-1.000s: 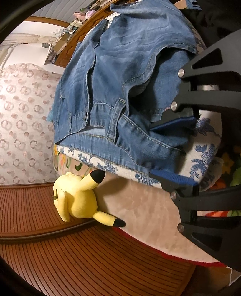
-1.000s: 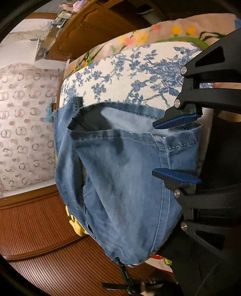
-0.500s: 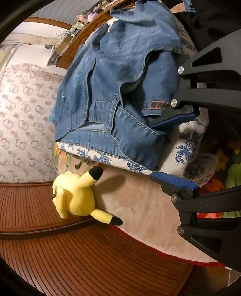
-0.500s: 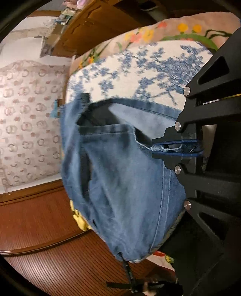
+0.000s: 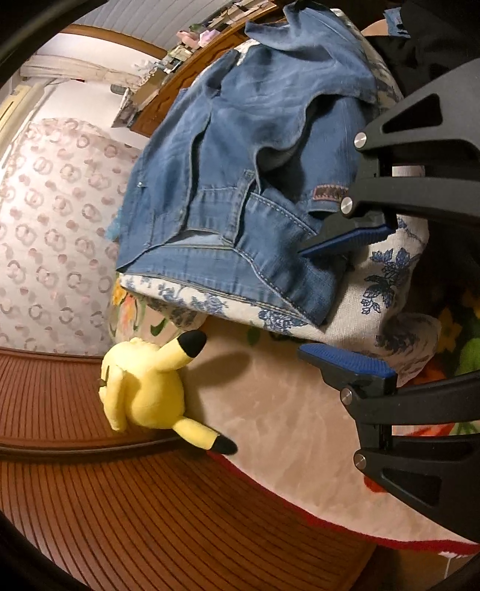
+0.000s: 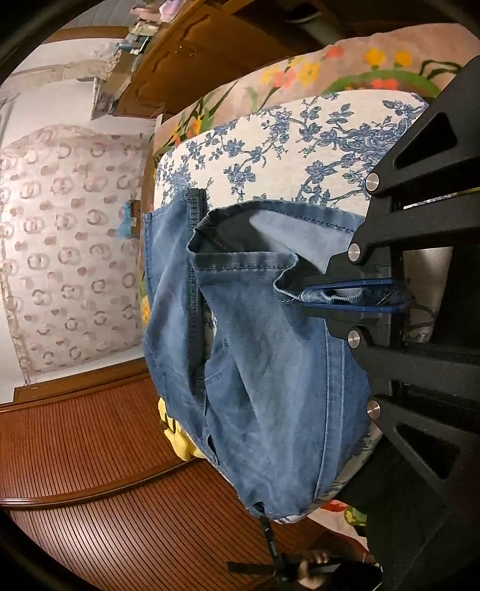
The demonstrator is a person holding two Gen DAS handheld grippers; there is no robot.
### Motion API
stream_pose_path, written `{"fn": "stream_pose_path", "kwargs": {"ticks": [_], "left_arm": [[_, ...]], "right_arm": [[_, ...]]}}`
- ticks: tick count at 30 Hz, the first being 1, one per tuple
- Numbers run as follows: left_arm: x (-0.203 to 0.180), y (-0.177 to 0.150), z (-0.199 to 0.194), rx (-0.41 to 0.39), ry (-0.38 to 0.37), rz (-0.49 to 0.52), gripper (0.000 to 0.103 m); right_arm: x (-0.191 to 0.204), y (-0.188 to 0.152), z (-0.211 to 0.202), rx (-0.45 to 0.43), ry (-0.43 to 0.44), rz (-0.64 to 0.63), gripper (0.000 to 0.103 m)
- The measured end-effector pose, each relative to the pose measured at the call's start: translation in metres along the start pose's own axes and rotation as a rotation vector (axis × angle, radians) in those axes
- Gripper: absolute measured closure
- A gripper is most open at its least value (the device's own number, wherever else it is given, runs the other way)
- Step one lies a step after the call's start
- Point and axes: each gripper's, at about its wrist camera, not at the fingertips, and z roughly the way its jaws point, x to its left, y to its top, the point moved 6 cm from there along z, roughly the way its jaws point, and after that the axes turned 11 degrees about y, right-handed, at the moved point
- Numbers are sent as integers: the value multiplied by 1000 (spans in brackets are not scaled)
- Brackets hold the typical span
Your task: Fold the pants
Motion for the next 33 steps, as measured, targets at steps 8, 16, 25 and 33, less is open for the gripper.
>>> {"fn": "stream_pose_path", "kwargs": {"ticks": [8, 16, 25, 33], "left_arm": [[-4, -2, -3, -21, 35, 30, 77], [-10, 4, -13, -57, 64, 73, 96], [-19, 32, -46, -149, 53, 85, 99], [-33, 75, -48, -209, 33, 108, 99]], "right_arm": [[-5, 5, 3, -31, 20, 23, 96], [-9, 18, 5, -66, 27, 8, 97], [-22, 39, 25, -97, 24, -2, 97], [-39, 80, 25, -180, -9, -27, 97]]}}
